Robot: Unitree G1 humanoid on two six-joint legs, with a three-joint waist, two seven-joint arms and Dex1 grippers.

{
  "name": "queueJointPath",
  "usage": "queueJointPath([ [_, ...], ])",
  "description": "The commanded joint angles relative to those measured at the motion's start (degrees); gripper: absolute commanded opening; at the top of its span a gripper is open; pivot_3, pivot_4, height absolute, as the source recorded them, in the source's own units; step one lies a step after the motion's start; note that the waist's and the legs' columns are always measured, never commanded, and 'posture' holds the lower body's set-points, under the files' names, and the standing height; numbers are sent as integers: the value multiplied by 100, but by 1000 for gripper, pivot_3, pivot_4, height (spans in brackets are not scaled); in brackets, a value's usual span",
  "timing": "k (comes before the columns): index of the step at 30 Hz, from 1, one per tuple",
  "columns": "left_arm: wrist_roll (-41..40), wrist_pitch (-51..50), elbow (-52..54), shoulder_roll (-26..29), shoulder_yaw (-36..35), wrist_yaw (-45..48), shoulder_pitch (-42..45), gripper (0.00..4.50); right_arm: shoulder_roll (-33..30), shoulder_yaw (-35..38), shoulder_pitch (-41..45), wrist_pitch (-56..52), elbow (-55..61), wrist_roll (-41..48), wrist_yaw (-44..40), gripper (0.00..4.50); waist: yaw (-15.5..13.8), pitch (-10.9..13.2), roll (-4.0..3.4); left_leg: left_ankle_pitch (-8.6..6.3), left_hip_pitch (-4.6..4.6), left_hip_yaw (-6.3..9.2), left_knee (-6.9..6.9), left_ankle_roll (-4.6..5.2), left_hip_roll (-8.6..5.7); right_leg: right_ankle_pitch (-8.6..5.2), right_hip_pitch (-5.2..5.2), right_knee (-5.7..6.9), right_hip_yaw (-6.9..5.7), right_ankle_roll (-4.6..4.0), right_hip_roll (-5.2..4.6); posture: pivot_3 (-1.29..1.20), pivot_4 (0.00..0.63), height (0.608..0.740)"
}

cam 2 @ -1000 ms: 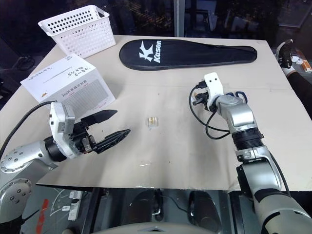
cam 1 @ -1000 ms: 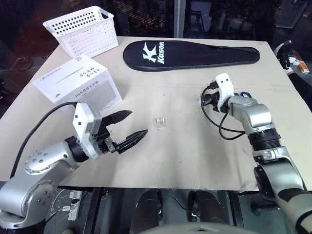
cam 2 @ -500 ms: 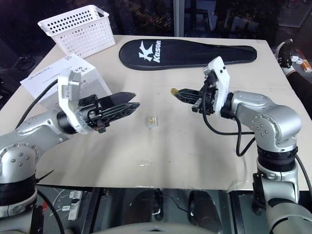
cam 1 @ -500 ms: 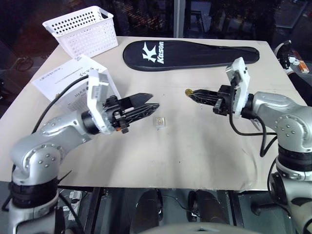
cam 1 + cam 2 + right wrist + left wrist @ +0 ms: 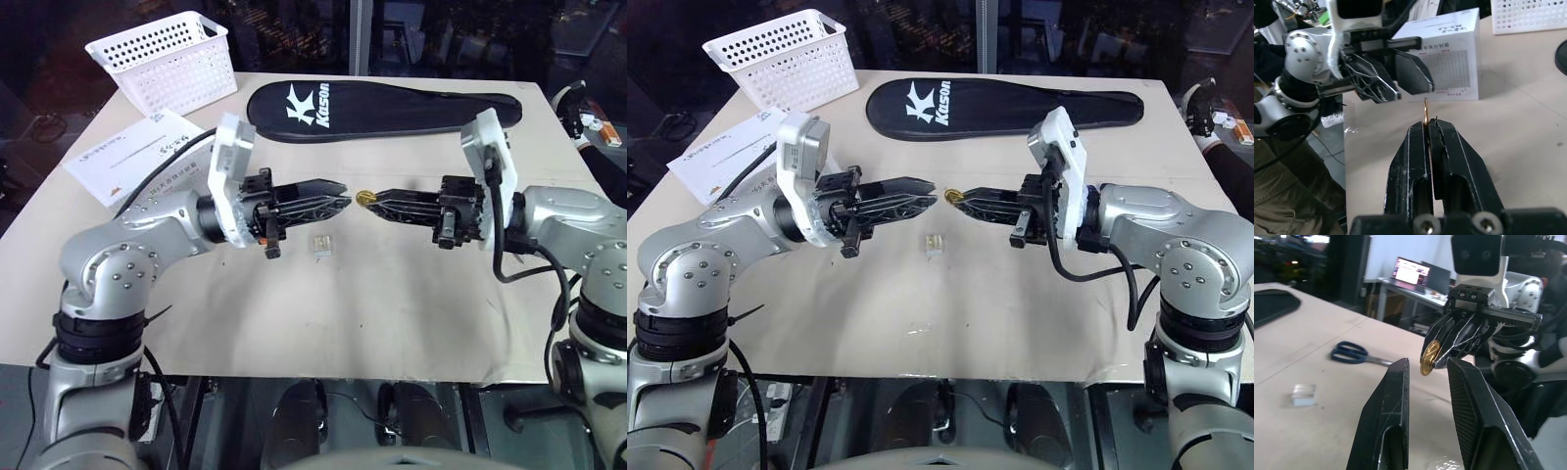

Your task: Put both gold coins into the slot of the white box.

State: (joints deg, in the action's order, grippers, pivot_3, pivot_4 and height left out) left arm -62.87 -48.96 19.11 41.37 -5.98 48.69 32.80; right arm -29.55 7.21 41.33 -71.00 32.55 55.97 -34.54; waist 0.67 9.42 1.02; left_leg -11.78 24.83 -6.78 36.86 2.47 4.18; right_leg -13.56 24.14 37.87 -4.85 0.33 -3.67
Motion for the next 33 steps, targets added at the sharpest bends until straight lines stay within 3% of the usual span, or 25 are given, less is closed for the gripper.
queueJointPath([
  [1,25,-22,65,-23,9,144,142,1203,-63,44,174,130,172,249,96,0,0,0,0,0,0,0,0,0,0,0,0,0,0,0,0,0,150,740],
  [13,186,-33,37,-120,34,289,161,1203,-74,-181,306,293,123,547,158,0,-2,0,1,0,0,0,0,0,0,0,0,0,0,0,-1,0,150,740],
  [17,106,-86,49,-178,-37,241,175,46,-129,-201,277,285,145,646,121,0,-5,1,2,0,0,1,0,0,0,0,0,0,0,0,-1,0,150,740],
  [33,-172,-291,235,-152,-218,247,213,46,-451,-264,-64,515,285,1050,89,0,-4,2,3,0,0,2,1,0,0,0,-1,0,0,1,0,0,150,740],
])
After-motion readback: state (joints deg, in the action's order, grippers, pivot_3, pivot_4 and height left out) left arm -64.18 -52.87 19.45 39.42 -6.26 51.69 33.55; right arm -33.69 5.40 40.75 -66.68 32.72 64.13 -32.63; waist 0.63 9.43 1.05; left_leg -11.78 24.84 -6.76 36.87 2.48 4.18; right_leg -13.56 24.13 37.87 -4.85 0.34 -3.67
